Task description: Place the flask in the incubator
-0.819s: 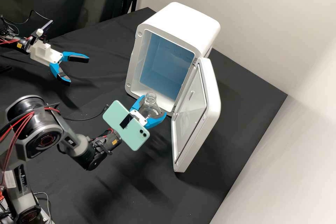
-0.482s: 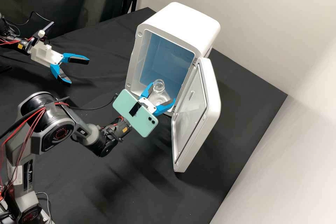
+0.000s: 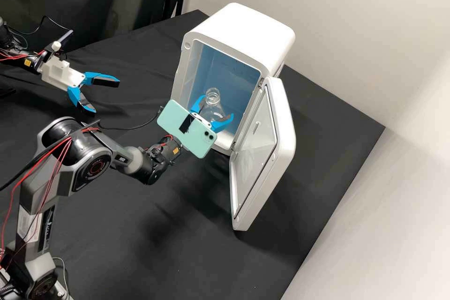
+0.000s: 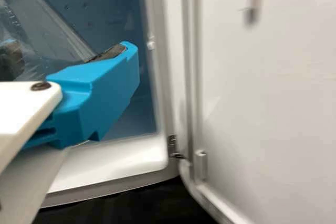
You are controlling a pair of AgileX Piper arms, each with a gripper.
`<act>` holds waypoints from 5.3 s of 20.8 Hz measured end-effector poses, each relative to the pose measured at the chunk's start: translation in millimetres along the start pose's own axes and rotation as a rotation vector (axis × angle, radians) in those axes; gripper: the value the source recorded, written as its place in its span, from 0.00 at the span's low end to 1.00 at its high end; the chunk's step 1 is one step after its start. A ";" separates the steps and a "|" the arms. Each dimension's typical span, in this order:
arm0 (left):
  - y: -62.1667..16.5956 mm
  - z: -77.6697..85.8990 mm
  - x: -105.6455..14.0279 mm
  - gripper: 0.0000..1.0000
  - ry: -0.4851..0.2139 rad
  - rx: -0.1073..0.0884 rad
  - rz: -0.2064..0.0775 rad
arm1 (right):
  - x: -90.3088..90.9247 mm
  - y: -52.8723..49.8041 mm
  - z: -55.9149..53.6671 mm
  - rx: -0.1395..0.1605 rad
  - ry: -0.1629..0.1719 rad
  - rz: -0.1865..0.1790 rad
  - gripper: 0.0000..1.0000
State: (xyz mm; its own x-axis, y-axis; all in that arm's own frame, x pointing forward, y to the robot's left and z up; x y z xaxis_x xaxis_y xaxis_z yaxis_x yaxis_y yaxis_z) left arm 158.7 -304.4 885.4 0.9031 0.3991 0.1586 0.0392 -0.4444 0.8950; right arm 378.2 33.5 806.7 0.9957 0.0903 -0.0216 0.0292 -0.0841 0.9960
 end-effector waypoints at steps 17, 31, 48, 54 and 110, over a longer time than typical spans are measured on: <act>-5.0 -2.2 9.1 1.00 -0.011 0.042 -0.024 | 64.0 -29.5 6.7 -0.043 -0.067 -0.084 0.00; -7.1 4.4 12.7 1.00 -0.044 0.074 -0.034 | 114.8 -23.7 20.2 -0.069 -0.135 -0.106 0.00; -9.5 8.7 20.7 1.00 -0.055 0.064 -0.039 | 149.4 -8.7 -4.6 -0.108 -0.112 -0.062 0.00; -10.4 8.0 22.9 1.00 -0.041 0.053 -0.038 | 153.2 -7.9 -10.2 -0.123 -0.113 -0.068 0.00; -12.6 6.2 26.5 1.00 -0.030 0.090 -0.042 | 154.8 -62.9 43.6 0.063 -0.161 -0.222 0.00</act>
State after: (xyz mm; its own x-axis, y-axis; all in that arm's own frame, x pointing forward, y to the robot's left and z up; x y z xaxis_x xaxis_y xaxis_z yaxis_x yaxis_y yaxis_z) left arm 184.8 -293.2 875.7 0.9122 0.3954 0.1077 0.1148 -0.4988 0.8591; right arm 534.4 9.4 736.9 0.9653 -0.0447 -0.2572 0.2488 -0.1415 0.9582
